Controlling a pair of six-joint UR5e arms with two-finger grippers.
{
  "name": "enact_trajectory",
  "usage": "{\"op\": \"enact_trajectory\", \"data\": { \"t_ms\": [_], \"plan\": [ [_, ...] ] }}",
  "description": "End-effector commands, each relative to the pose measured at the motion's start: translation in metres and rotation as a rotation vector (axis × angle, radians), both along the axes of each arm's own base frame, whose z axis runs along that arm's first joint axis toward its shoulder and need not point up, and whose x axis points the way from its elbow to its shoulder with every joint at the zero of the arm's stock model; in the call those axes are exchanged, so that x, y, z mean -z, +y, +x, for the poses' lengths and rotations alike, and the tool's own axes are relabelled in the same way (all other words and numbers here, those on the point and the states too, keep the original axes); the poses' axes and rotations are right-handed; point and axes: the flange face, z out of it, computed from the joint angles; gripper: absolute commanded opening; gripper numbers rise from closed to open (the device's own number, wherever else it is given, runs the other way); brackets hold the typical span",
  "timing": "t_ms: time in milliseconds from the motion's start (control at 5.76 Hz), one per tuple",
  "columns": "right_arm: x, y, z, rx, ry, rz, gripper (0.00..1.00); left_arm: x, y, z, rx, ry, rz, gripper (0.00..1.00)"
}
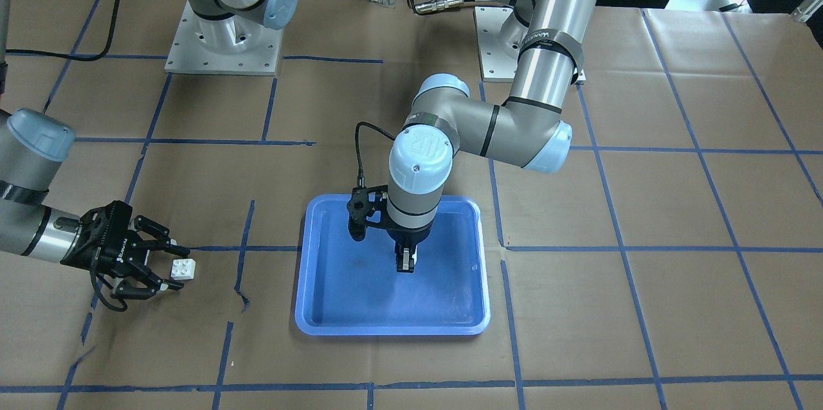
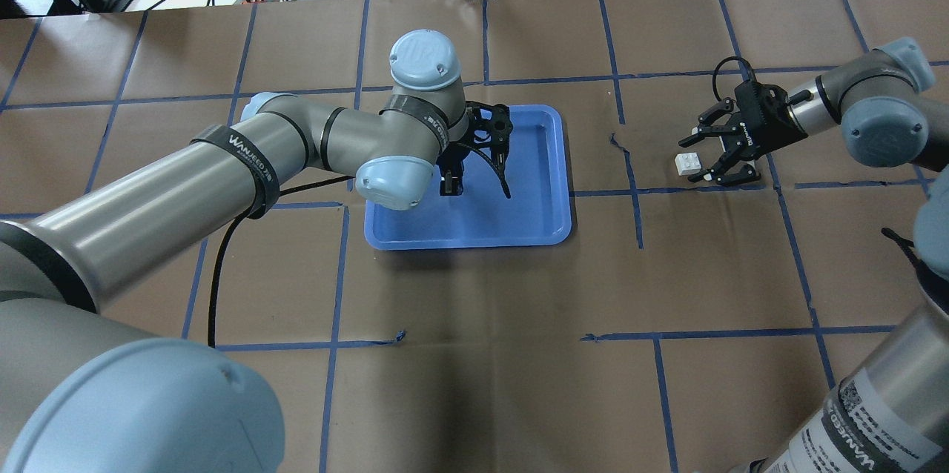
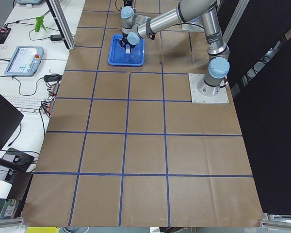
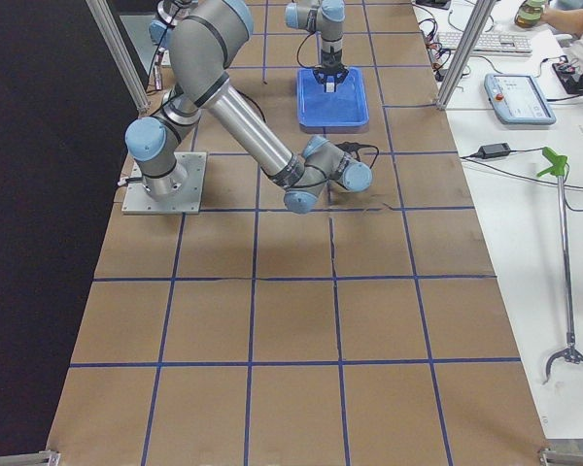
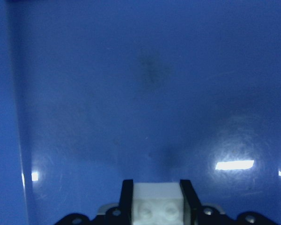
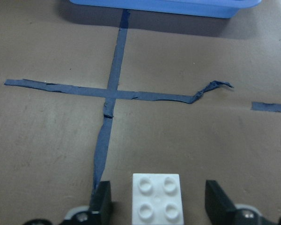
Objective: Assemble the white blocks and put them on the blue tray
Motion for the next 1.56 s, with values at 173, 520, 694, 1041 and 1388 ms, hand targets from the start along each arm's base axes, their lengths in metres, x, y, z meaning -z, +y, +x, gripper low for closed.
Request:
{"op": "enact_trajectory", "data": {
  "t_ms": [173,520,694,1041,1388],
  "plan": [
    [-0.002,-0.001,-0.003,0.009,-0.001,-0.004,0.35,0.009,0.004,-0.003,0.0,0.006,0.02,0.98],
    [-0.009,-0.003,-0.004,0.009,0.007,-0.021,0.17,-0.026,0.001,-0.004,0.0,0.015,-0.025,0.99],
    [-0.034,-0.01,-0.007,0.03,0.03,-0.031,0.17,-0.068,0.009,0.003,-0.006,0.018,-0.028,0.99],
    [-0.086,0.001,0.014,0.049,0.026,-0.011,0.17,-0.158,0.045,0.025,-0.149,-0.022,-0.025,0.99],
    [-0.104,-0.002,0.108,0.004,0.035,0.039,0.17,-0.226,0.09,0.055,-0.529,-0.098,-0.054,0.99]
  ]
}}
